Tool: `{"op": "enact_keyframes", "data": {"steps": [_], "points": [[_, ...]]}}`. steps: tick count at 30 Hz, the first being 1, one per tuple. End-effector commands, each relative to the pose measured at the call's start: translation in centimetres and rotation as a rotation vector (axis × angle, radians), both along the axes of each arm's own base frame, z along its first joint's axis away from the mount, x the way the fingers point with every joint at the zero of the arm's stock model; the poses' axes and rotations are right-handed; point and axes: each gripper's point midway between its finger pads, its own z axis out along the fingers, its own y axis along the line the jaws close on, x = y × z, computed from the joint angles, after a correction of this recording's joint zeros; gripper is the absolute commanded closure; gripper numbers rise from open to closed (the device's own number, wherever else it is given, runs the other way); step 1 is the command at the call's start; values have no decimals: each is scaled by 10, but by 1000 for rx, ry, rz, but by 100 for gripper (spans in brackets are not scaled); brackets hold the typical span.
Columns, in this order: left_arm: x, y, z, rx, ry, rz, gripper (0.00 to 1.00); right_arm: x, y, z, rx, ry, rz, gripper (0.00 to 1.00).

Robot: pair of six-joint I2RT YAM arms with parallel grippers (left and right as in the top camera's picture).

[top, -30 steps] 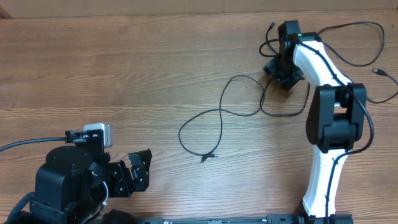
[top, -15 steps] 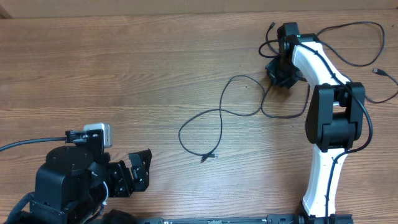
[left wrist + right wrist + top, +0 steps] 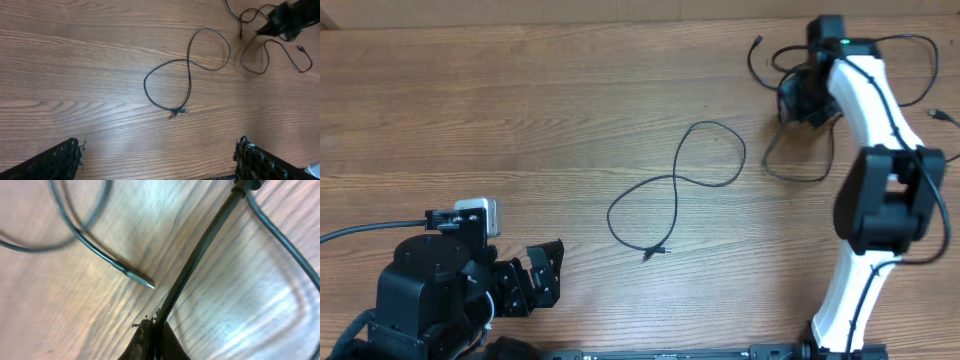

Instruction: Untangle cables

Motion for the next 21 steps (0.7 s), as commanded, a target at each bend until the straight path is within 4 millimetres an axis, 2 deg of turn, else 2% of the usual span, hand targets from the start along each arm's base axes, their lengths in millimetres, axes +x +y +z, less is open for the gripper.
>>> {"op": "enact_keyframes", "data": {"steps": [1, 3, 6, 16, 17, 18, 21], "points": [[1, 1, 0, 14, -7, -3, 0, 7, -16, 50, -33, -113, -43, 96], [1, 1, 0, 14, -7, -3, 1, -7, -31, 48, -73, -68, -166, 96], [1, 1, 0, 14, -7, -3, 0, -20, -40, 43, -110, -27, -280, 96], [1, 1, 0, 14, -7, -3, 0, -35, -34, 32, -112, 47, -264, 94], [1, 1, 0, 14, -7, -3, 0, -37, -33, 28, -112, 54, -268, 95], [1, 1, 0, 14, -7, -3, 0, -40, -33, 25, -111, 64, -283, 90], [1, 1, 0, 14, -7, -3, 0, -47, -31, 8, -96, 92, -326, 91]]}}
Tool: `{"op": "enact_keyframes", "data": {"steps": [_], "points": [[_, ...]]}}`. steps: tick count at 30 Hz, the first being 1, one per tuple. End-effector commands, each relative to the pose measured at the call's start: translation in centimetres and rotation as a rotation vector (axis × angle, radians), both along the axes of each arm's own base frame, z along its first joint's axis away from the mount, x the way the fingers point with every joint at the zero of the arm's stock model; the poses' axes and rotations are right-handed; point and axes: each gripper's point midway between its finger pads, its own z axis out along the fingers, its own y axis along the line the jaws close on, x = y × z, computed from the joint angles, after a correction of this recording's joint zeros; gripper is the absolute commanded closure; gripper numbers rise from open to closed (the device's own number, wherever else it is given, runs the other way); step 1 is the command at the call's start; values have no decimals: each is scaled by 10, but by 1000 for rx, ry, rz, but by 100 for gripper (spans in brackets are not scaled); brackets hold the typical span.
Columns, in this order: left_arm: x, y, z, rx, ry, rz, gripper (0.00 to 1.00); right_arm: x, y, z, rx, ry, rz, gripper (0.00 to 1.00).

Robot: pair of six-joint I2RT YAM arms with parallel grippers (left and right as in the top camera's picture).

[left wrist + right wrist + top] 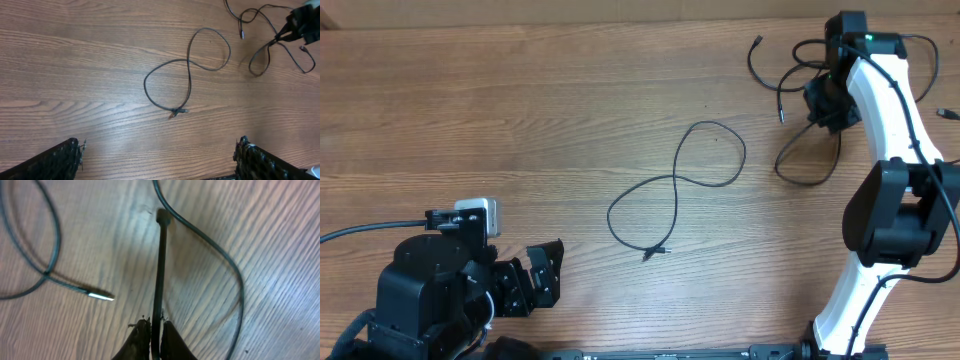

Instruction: Untangle cables

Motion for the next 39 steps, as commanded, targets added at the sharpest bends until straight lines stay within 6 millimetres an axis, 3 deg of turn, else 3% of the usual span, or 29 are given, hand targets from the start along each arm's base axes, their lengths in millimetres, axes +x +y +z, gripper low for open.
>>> {"op": "enact_keyframes", "data": {"steps": [1, 4, 7, 8, 10, 11, 14, 17, 18, 20, 22, 27, 31, 35, 39], "points": [[1, 1, 0, 14, -7, -4, 0, -8, 3, -15, 10, 15, -50, 92], [1, 1, 0, 14, -7, -3, 0, -9, 8, -30, 41, 16, -47, 96], [1, 1, 0, 14, -7, -3, 1, -8, 15, -39, 84, 6, -41, 94], [1, 1, 0, 14, -7, -3, 1, -7, 18, -40, 95, 1, -31, 84], [1, 1, 0, 14, -7, -3, 1, -2, 21, -40, 115, -14, 11, 53], [1, 1, 0, 14, -7, -3, 0, 2, 24, -39, 123, -26, 58, 44], [1, 1, 0, 14, -7, -3, 0, 9, 28, -31, 139, -40, 196, 42], [1, 1, 0, 14, -7, -3, 1, 6, 19, -16, 131, -27, 222, 37], [1, 1, 0, 14, -7, -3, 0, 5, 13, -10, 127, -22, 239, 32], [1, 1, 0, 14, -7, -3, 1, 2, 2, -2, 117, -9, 299, 10], [1, 1, 0, 14, -7, -3, 0, -6, -14, 0, 106, 23, 397, 0], [1, 1, 0, 14, -7, -3, 0, -42, -49, -10, 141, 138, 374, 0], [1, 1, 0, 14, -7, -4, 0, -68, -60, -27, 194, 200, 321, 0], [1, 1, 0, 14, -7, -3, 0, -82, -59, -49, 220, 236, 322, 0], [1, 1, 0, 14, -7, -3, 0, -72, -36, -63, 304, 167, 442, 0]]}}
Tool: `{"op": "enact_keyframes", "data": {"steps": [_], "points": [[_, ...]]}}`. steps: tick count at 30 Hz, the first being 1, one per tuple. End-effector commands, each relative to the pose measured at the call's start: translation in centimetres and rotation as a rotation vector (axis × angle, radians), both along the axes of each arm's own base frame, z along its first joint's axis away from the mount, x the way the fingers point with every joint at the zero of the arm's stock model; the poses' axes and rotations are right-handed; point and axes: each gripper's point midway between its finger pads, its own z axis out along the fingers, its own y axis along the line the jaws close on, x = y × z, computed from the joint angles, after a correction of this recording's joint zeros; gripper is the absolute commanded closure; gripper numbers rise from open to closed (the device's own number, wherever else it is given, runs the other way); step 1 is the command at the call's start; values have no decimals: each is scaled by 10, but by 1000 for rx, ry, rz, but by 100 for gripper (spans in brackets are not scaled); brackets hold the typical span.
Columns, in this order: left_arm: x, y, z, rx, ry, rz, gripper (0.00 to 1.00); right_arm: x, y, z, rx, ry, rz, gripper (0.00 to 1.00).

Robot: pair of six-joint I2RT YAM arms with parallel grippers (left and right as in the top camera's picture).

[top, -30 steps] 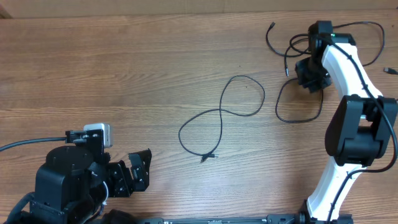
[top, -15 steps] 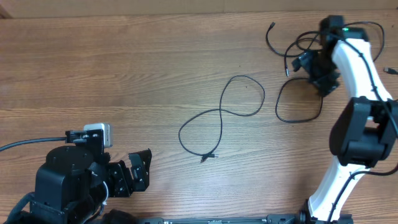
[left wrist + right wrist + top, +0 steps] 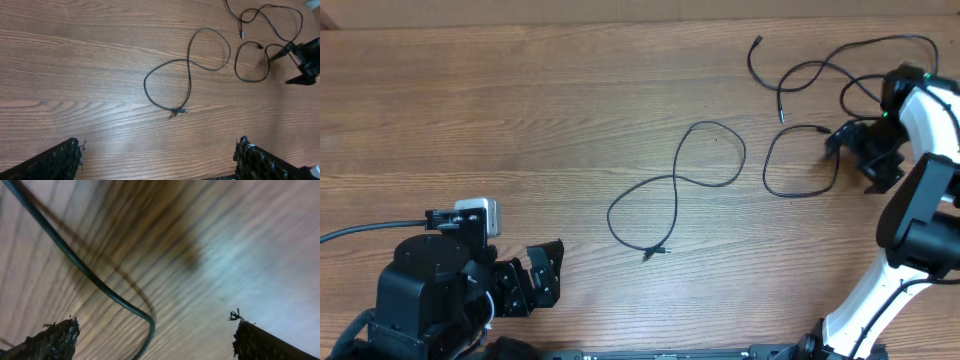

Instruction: Untangle cables

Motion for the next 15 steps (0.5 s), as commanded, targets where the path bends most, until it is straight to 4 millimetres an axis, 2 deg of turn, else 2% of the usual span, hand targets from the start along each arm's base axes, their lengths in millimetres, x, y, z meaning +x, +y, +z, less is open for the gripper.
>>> {"op": "enact_keyframes", "data": {"steps": [1, 6, 10, 15], "points": [[1, 1, 0, 14, -7, -3, 0, 8, 23, -2, 95, -56, 94, 0], [1, 1, 0, 14, -7, -3, 0, 13, 29, -2, 92, -70, 110, 24], [1, 1, 0, 14, -7, -3, 0, 13, 27, -7, 78, -69, 112, 27], [1, 1, 0, 14, -7, -3, 1, 6, 24, -24, 50, -60, 116, 27]]}}
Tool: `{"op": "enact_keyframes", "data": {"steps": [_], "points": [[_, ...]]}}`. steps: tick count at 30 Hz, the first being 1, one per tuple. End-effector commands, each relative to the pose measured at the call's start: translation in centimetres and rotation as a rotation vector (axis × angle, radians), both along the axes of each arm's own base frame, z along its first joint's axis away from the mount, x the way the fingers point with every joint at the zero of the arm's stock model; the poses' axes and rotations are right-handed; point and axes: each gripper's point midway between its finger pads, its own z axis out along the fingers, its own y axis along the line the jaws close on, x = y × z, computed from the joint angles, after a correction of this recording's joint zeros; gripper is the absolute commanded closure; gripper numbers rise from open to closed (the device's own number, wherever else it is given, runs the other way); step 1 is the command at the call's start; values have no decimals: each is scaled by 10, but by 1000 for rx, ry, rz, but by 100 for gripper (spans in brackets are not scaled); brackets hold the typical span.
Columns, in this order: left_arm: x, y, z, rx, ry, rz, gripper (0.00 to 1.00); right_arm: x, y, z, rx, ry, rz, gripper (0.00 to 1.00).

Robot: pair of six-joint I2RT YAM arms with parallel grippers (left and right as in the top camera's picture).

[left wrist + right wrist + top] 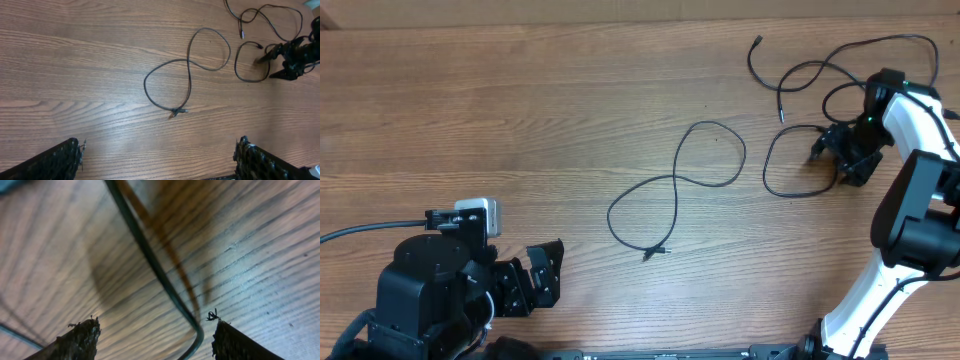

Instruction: Untangle cables

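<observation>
Three thin dark cables lie on the wooden table (520, 100). A figure-eight cable (677, 178) rests mid-table, also in the left wrist view (190, 80). A looped cable (765, 168) lies right of it, and a longer winding cable (810, 66) runs along the far right. My right gripper (840, 150) stands open low over the loop's right end; in its wrist view a cable (149, 260) runs between its fingers (80, 340), untouched. My left gripper (535, 275) is open at the near left, far from every cable.
The right arm's white links (910, 110) reach over the table's right edge. The left arm's black base (430, 285) fills the near left corner. Bare wood separates the figure-eight cable from the right-hand cables.
My right gripper, still open, has shifted a little to the left, so the loop's end now lies between its fingers. The cables and the left arm have not moved.
My right gripper was shut on a cable in the tangle at the far right, and still held it shortly after. Later it stood open nearer the front, with that cable lying as a separate loop. Now it stands open over the loop's end.
</observation>
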Motion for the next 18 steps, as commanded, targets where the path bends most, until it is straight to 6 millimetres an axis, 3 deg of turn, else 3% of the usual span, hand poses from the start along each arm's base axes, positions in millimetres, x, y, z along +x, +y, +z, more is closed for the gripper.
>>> {"op": "enact_keyframes", "data": {"steps": [1, 6, 9, 13, 18], "points": [[1, 1, 0, 14, -7, -3, 1, -6, -2, -5, -16, 7, 8, 27], [1, 1, 0, 14, -7, -3, 0, -4, 5, -5, 19, -4, 7, 55], [1, 1, 0, 14, -7, -3, 1, -1, 13, -3, 62, -18, 6, 65], [1, 1, 0, 14, -7, -3, 0, 0, 17, 0, 86, -23, 3, 94], [1, 1, 0, 14, -7, -3, 0, -1, 22, 8, 117, -12, -2, 96]]}}
